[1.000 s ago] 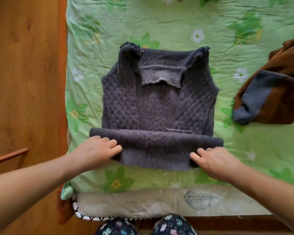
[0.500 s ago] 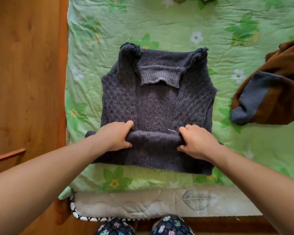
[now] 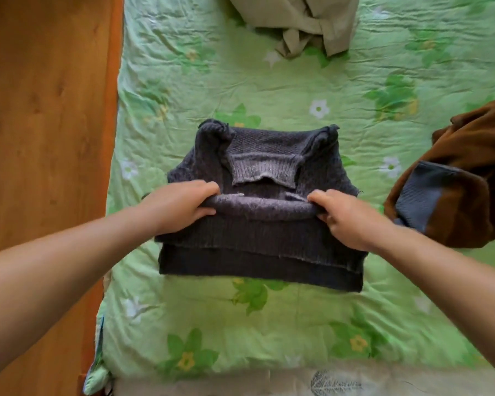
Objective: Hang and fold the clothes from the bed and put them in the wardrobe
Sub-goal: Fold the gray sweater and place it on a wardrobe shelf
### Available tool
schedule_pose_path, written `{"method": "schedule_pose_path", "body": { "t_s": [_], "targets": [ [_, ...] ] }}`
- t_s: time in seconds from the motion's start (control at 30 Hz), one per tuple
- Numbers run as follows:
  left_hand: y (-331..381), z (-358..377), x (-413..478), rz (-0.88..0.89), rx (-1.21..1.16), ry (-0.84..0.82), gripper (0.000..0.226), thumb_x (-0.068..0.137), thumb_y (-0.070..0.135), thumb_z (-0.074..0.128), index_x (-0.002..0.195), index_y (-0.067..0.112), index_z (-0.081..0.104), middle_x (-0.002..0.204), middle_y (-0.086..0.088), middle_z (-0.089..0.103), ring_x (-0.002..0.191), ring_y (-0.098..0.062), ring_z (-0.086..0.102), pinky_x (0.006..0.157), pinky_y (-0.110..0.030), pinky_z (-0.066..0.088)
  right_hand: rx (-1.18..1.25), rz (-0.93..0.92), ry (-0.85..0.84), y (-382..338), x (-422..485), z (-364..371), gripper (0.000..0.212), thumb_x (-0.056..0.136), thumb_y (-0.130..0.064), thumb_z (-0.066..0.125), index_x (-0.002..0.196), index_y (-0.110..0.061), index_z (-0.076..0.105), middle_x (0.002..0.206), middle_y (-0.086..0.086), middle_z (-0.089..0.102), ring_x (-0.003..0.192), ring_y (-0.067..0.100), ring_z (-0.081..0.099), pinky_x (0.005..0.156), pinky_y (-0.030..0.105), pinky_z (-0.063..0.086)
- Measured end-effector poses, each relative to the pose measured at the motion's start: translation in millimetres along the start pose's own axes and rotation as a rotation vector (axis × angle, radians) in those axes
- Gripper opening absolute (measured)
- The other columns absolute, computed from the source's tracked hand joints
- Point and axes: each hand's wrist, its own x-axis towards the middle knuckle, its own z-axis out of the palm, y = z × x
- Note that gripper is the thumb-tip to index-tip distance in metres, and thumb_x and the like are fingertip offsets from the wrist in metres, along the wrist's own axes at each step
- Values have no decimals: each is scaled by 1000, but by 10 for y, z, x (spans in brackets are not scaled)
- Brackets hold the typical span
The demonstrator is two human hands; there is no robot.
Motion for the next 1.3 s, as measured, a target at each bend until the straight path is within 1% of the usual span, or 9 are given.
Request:
{"method": "schedule_pose_path", "body": {
  "t_s": [0.2,0.33,0.43,0.57,0.67,0.83,1.0,1.17,1.3],
  "targets": [
    [-106,-14,470,-243,263,92,56,92,45,63,140,27,40,133,-8,53,125,-34,50,98,-51,43,-312,218,150,112,526,-125,62,92,-43,62,146,-29,37,139,12,47,130,37,42,101,51,42],
    [79,440,118,-260,180,96,82,92,67,42,158,40,2,168,-8,-1,155,-28,-3,117,-66,9,-308,168,145,-14,177,360,80,92,-68,42,159,-35,13,168,12,9,154,32,7,117,65,14],
    [114,739,-224,-305,138,-67,83,90,78,28,150,52,-22,164,-2,-29,153,-24,-23,114,-72,9,-334,154,7,-22,-156,666,86,88,-76,31,159,-41,-3,170,5,-8,156,27,-5,115,72,13],
    [111,649,-287,-372,13,155,74,91,40,66,156,33,33,163,-16,23,151,-35,19,109,-61,38,-156,250,224,27,-230,625,66,87,-32,69,149,-21,49,158,16,38,143,39,35,101,65,44],
    [17,446,-177,-358,-21,267,48,83,12,69,131,16,63,133,-12,57,128,-37,47,87,-57,53,-127,198,370,65,-140,444,38,82,-9,68,120,-10,68,130,16,60,115,41,53,82,52,56],
    [-281,-255,128,-247,-65,448,20,101,17,54,112,9,68,101,-16,65,95,-40,59,73,-52,52,-37,182,465,149,191,-298,20,97,-17,54,115,-17,64,108,13,67,98,39,62,75,45,50],
    [-522,-1092,735,-483,-263,719,36,98,17,59,133,15,58,134,-15,56,127,-31,51,109,-38,36,103,276,764,316,759,-1171,39,98,-24,56,135,-11,55,129,21,56,120,39,51,101,43,41],
    [27,-497,493,-192,-192,470,55,92,23,68,144,12,53,151,-23,39,141,-39,37,116,-49,34,-108,-12,425,-101,416,-563,44,94,-42,56,126,-12,58,117,17,55,110,39,52,93,49,47],
    [328,590,-250,-59,139,-4,93,80,63,66,158,33,27,166,-15,17,153,-34,19,115,-61,30,-400,-205,41,-271,-306,500,64,74,-63,67,121,-20,63,106,9,60,92,33,59,70,44,50]
  ]
}}
